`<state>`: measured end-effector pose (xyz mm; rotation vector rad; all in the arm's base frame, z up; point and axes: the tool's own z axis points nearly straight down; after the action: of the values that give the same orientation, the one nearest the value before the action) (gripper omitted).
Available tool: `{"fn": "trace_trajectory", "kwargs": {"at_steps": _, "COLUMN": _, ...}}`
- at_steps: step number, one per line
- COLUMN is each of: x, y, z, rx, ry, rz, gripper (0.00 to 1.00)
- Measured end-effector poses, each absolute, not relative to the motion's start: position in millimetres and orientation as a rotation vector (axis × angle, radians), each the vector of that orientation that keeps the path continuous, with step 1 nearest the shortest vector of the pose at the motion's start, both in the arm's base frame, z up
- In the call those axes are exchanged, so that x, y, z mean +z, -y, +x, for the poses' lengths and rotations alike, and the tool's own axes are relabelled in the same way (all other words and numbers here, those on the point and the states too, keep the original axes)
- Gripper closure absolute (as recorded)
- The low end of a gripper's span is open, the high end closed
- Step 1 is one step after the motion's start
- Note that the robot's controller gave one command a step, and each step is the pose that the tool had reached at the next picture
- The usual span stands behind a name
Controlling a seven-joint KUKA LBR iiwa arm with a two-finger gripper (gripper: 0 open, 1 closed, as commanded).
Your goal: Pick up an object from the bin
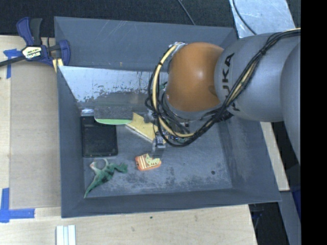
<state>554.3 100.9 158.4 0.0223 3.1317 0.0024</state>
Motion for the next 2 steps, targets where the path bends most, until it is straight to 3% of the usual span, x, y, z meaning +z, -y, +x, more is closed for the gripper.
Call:
{"fn": "trace_trajectory", "kwargs": {"at_steps": 1, "x": 239.7, "y": -120.8, "z": 547.3, "rx": 0.011, "ry": -3.117, "rz": 0.136, "gripper": 0.0}}
{"fn": "trace_trajectory", "kwargs": {"at_steps": 2, "x": 209.2, "y": -100.2, "z": 556.1, "rx": -0.002, "ry": -3.14, "rz": 0.093, "gripper": 0.0}}
